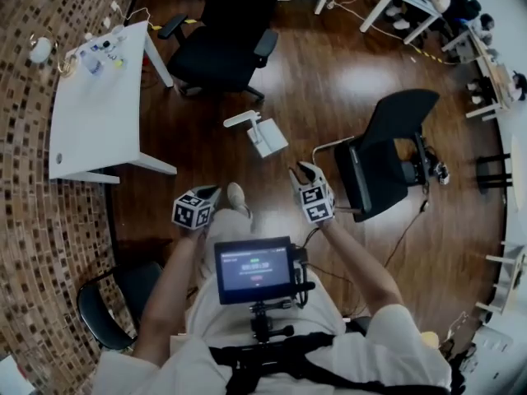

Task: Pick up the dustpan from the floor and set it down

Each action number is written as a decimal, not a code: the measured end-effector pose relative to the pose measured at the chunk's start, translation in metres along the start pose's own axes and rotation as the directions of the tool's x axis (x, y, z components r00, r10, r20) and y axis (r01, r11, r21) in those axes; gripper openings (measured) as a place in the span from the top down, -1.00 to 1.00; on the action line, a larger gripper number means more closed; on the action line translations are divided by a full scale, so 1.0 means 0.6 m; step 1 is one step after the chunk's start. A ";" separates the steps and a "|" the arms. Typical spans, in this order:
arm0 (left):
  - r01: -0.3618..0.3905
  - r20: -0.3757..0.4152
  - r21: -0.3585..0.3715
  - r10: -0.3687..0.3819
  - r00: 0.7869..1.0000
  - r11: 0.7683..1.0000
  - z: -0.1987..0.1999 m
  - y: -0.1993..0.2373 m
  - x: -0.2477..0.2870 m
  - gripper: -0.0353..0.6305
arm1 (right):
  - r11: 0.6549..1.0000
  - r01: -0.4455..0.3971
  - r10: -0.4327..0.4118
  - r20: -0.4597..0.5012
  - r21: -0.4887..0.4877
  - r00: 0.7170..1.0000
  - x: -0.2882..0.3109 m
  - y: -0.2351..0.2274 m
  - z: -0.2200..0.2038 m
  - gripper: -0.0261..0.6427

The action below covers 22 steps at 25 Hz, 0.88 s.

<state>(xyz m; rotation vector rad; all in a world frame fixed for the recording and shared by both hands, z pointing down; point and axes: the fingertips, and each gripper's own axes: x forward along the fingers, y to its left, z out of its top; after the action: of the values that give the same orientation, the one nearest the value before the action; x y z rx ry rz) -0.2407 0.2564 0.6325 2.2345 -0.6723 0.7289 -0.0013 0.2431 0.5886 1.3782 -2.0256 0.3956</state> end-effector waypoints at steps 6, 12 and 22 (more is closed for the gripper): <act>0.010 -0.026 0.019 -0.009 1.000 1.000 -0.106 -0.138 -0.044 0.89 | 0.995 -0.010 0.007 0.031 0.095 1.000 -0.146 0.058 -0.049 0.56; 0.039 -0.003 0.006 -0.039 0.999 0.999 -0.134 -0.185 -0.076 0.89 | 0.990 0.026 -0.033 0.046 0.136 0.998 -0.187 0.111 -0.056 0.61; 0.081 -0.059 0.053 -0.078 0.995 0.995 -0.103 -0.166 -0.102 0.89 | 0.980 0.097 -0.109 0.060 0.174 0.992 -0.200 0.124 -0.041 0.61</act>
<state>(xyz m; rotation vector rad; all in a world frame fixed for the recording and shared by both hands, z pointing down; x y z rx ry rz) -0.2394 0.3803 0.5860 2.2683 -0.5382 0.7762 -0.0318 0.3725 0.5359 1.6143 -2.0034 0.4912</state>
